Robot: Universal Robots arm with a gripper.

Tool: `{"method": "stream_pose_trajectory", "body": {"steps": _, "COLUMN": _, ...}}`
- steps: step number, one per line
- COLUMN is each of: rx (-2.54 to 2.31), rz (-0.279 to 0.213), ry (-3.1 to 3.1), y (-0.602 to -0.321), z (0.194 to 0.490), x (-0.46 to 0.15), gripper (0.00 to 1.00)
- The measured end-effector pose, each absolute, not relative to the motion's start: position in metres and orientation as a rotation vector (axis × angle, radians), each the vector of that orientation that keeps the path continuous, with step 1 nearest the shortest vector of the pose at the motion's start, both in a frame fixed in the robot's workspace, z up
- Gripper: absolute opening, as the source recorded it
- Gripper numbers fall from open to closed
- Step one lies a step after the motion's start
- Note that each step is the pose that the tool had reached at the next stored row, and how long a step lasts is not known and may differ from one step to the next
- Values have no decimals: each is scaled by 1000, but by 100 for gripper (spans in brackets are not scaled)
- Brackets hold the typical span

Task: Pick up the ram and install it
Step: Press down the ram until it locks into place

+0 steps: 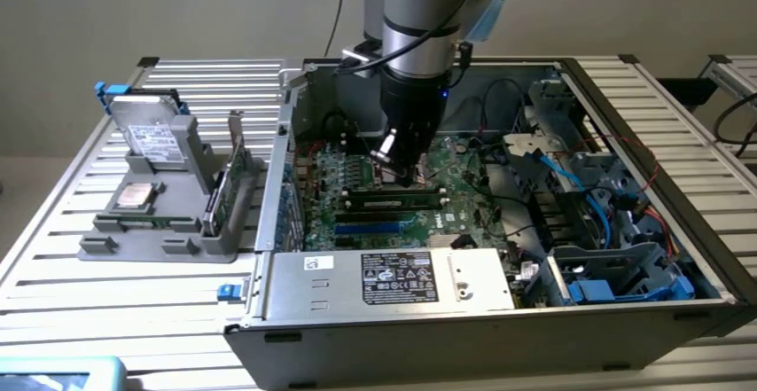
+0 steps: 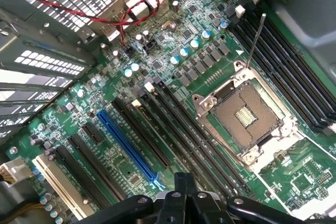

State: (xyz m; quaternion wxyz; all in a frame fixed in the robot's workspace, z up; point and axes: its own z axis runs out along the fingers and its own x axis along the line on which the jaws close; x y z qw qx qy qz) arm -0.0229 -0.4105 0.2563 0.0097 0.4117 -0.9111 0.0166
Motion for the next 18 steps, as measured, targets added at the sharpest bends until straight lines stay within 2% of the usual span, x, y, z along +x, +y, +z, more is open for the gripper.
{"method": "stream_pose_trajectory", "body": {"steps": 18, "rx": 1052, "rz": 89, "ry": -2977, "y": -411, "z": 256, "x": -23, "gripper": 11}}
